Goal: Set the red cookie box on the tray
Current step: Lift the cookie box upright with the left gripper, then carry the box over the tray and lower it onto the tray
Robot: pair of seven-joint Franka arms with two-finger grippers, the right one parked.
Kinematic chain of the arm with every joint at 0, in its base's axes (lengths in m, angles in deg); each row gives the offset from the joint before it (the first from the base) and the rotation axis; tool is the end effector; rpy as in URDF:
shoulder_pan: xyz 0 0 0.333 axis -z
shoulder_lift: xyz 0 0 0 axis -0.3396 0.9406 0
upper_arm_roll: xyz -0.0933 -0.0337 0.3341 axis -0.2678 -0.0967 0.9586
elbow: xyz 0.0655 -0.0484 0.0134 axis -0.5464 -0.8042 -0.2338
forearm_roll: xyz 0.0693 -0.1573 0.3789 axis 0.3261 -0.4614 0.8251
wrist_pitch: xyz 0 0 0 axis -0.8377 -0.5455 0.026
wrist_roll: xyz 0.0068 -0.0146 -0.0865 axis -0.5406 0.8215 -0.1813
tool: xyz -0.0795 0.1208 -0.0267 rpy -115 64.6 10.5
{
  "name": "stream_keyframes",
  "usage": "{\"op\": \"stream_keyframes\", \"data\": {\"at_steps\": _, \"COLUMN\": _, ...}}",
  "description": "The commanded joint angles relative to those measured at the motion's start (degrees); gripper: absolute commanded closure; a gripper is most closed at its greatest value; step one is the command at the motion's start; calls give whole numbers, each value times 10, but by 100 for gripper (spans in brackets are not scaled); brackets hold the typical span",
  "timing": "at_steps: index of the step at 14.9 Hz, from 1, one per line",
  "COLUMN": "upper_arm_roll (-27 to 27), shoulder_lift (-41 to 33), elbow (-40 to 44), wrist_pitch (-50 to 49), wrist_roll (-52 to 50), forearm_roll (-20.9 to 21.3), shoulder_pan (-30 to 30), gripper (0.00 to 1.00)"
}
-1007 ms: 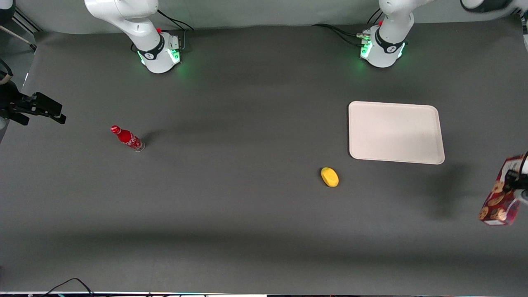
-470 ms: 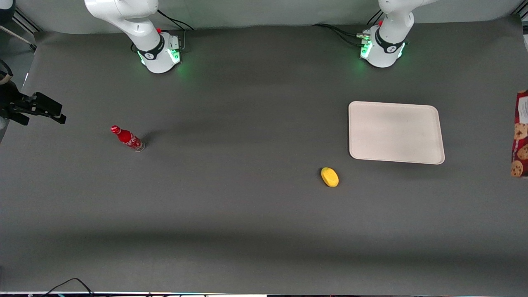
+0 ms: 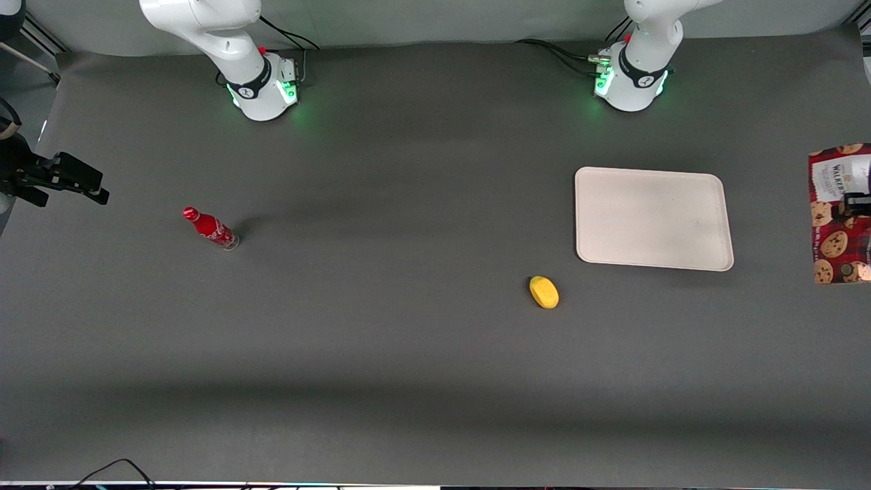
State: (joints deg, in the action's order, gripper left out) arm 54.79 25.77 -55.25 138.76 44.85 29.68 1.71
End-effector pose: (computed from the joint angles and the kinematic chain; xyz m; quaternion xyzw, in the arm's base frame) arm 0.5755 0.1910 0.4679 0.9936 -0.0239 -0.1097 0.0145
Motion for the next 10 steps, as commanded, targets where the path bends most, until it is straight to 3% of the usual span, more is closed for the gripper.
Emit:
{"op": "stream_keyframes", "data": {"at_steps": 1, "upper_arm_roll": 17, "shoulder_lift": -125, "elbow": -242, "wrist_pitch": 169, "wrist_roll": -57, "forearm_roll": -11, "shoulder_pan": 19, "gripper": 100}}
{"op": "stream_keyframes", "data": {"at_steps": 5, "upper_arm_roll": 19, "shoulder_lift": -158, "elbow": -377, "wrist_pitch": 289, "wrist_roll": -57, "forearm_roll": -9, "shoulder_pan": 36, "gripper": 100}}
{"op": "stream_keyframes", "data": {"at_steps": 10, "upper_arm_roll": 132, "shoulder_lift": -137, "elbow": -415, "wrist_pitch": 330, "wrist_roll": -56, "forearm_roll": 18, "shoulder_pan": 163, "gripper": 100}}
